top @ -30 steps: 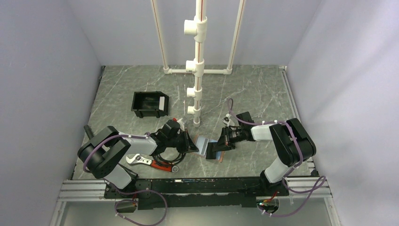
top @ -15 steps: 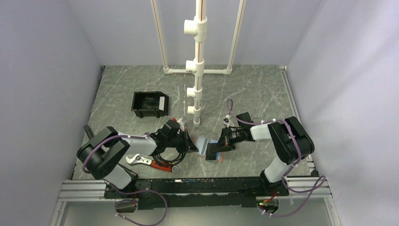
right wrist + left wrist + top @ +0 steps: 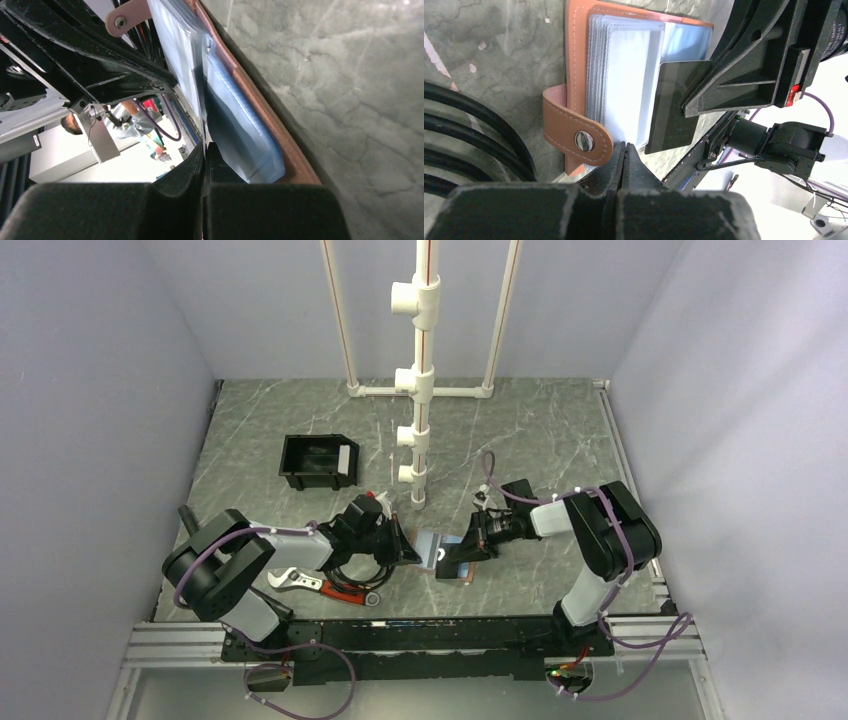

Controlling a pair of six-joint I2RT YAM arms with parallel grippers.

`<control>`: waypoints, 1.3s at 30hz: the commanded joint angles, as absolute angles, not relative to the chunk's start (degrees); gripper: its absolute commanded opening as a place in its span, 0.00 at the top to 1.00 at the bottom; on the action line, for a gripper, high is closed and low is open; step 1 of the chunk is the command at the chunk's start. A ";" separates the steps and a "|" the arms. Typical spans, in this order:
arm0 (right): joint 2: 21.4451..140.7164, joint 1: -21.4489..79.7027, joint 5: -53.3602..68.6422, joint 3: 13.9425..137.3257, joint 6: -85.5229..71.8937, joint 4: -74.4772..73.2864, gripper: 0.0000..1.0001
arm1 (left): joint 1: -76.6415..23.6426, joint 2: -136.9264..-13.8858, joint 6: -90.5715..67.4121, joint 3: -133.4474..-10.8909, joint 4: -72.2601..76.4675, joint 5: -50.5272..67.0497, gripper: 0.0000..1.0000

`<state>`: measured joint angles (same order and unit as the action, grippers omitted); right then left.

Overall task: Put the credit cards into the card holder
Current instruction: Insert the credit card into the card holder.

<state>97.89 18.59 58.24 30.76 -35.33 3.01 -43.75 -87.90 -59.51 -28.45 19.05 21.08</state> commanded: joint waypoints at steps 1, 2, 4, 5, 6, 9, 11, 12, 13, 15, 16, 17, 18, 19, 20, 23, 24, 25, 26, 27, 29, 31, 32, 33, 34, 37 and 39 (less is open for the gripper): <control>98.90 18.54 57.22 33.13 -36.12 7.33 1.00 | -43.85 -87.43 -59.14 -27.89 17.31 19.49 1.00; 99.24 18.54 57.40 33.43 -36.12 7.38 1.00 | -43.86 -87.26 -58.84 -28.14 16.67 19.37 1.00; 100.00 18.54 57.92 34.03 -36.29 7.82 1.00 | -43.84 -86.96 -58.32 -28.53 15.38 19.07 1.00; 100.22 18.54 58.07 34.28 -36.19 7.91 1.00 | -43.78 -86.88 -58.09 -28.64 14.90 18.95 1.00; 100.45 18.54 58.11 34.59 -35.92 7.75 1.00 | -43.78 -86.78 -57.97 -28.73 14.64 18.90 1.00; 100.43 18.54 58.23 35.29 -35.22 7.05 1.00 | -43.76 -86.73 -58.02 -28.55 14.96 18.95 1.00; 99.98 18.54 58.35 35.49 -34.30 6.15 1.00 | -43.55 -86.90 -57.92 -28.89 14.99 19.53 1.00; 99.49 18.54 58.31 35.54 -33.75 5.59 1.00 | -43.29 -86.92 -58.11 -28.98 15.40 20.07 1.00; 98.65 18.54 57.90 35.37 -33.37 4.61 1.00 | -42.98 -86.88 -58.47 -29.08 16.27 21.57 1.00; 96.32 18.70 56.12 35.24 -31.86 1.43 1.00 | -42.40 -86.12 -59.61 -29.45 18.41 23.43 0.97; 95.03 18.72 55.71 35.17 -31.22 0.43 1.00 | -42.14 -85.65 -60.01 -29.92 18.90 23.91 0.95; 93.88 18.72 55.52 35.10 -30.77 -1.17 1.00 | -41.95 -85.19 -60.10 -30.62 18.75 24.06 0.93; 92.99 18.72 55.44 35.22 -30.41 -2.23 1.00 | -41.80 -84.83 -60.05 -31.35 18.21 24.12 0.91; 92.36 18.72 55.84 35.28 -30.33 -2.51 1.00 | -41.64 -84.55 -59.91 -31.98 17.90 24.21 0.91; 92.28 18.72 56.19 35.36 -30.48 -2.63 1.00 | -41.47 -84.33 -59.85 -32.54 17.81 24.22 0.90; 92.57 18.72 56.14 35.77 -30.36 -2.64 1.00 | -41.07 -83.79 -59.57 -33.73 17.92 24.74 0.88; 92.82 18.72 56.13 35.81 -30.54 -2.23 1.00 | -41.05 -83.83 -59.32 -34.15 17.74 25.04 0.88; 93.23 18.72 56.27 35.86 -30.93 -1.71 1.00 | -41.00 -84.11 -59.02 -34.59 17.38 25.05 0.88; 93.71 18.70 56.63 35.98 -31.59 -0.67 1.00 | -41.04 -84.63 -58.75 -35.01 16.81 25.00 0.88; 94.25 18.72 56.95 36.03 -32.15 -0.30 1.00 | -40.98 -85.35 -58.64 -35.21 16.42 24.92 0.90; 94.81 18.72 56.34 36.44 -32.89 0.90 1.00 | -40.83 -86.81 -59.19 -34.71 17.31 24.80 0.94; 94.26 18.65 54.18 36.19 -33.64 2.05 1.00 | -40.51 -87.94 -60.04 -33.37 18.72 24.21 0.96; 94.00 18.67 53.69 35.90 -34.25 2.92 1.00 | -40.33 -88.31 -60.26 -32.64 19.06 23.77 0.97; 93.98 18.70 53.70 35.56 -34.92 4.04 1.00 | -40.13 -88.51 -60.30 -32.04 19.21 23.11 0.97; 94.22 18.72 53.70 35.27 -35.46 4.99 1.00 | -40.02 -88.74 -60.23 -31.58 19.08 22.78 0.98; 94.85 18.72 53.66 34.26 -37.31 8.49 1.00 | -39.98 -89.09 -59.82 -30.58 18.16 21.71 0.99; 95.31 18.72 53.73 34.02 -37.89 9.65 1.00 | -39.92 -89.37 -59.77 -30.06 18.04 21.39 0.99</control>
